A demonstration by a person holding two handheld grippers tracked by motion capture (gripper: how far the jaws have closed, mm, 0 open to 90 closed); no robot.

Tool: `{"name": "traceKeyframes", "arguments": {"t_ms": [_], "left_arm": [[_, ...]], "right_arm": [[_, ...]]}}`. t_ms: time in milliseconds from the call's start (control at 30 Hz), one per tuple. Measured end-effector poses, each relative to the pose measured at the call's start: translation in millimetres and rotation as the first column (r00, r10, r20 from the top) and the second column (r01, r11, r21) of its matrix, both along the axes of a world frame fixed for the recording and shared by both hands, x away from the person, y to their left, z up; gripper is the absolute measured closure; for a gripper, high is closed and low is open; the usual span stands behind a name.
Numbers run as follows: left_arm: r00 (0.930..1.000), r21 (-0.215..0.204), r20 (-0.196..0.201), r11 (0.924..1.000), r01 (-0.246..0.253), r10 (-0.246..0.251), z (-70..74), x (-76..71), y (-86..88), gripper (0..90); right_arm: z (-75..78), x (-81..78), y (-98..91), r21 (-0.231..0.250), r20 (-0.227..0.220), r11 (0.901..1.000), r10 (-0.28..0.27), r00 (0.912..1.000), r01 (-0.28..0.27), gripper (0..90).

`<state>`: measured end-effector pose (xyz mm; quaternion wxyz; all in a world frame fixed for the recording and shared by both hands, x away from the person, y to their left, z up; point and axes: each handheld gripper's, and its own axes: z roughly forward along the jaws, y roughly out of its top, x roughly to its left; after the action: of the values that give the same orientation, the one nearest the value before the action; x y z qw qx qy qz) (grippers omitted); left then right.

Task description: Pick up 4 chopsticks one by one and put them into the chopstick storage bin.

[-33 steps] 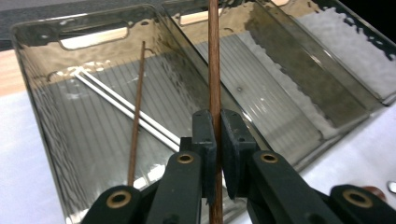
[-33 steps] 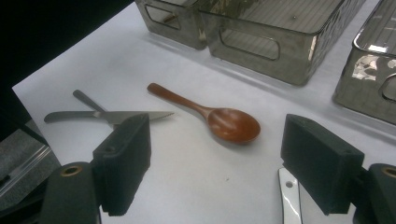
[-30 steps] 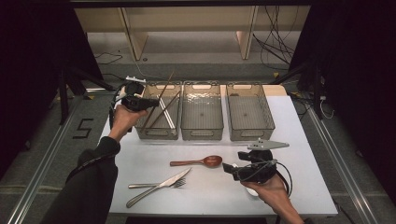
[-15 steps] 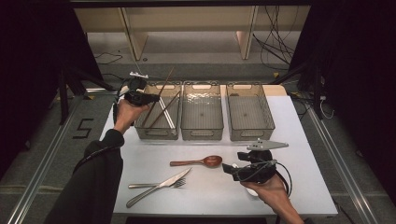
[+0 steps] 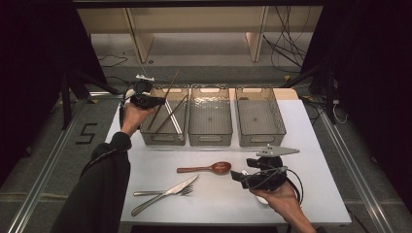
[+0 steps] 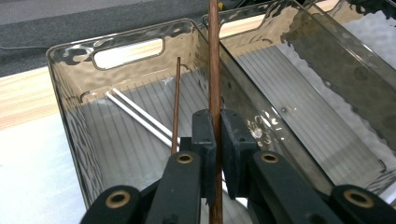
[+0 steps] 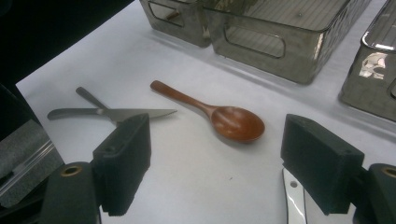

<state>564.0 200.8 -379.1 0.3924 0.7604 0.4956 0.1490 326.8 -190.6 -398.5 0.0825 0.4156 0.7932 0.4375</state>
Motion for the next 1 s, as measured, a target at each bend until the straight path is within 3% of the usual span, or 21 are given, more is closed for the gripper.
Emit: {"name": "traceKeyframes", "arguments": {"t_ms": [400,867,1000], "left_arm": [[1.0000,0.007,-0.006,1.0000,0.000,0.000,-13.4,3.5,0.8,83.6],[0.9997,0.021,-0.025,0.9998,-0.006,0.006,-19.1,3.5,-0.9,82.5],[0.9992,0.011,-0.038,0.9999,-0.009,0.009,-19.1,1.9,-0.7,72.9]], "right_arm": [[-0.6,0.0,1.2,0.000,-0.005,1.0000,0.003,1.0000,-0.003,25.3],[-0.5,0.0,1.3,0.000,-0.004,1.0000,0.005,1.0000,-0.005,25.4],[-0.4,-0.3,1.1,0.002,-0.003,1.0000,0.004,1.0000,-0.004,25.4]]}}
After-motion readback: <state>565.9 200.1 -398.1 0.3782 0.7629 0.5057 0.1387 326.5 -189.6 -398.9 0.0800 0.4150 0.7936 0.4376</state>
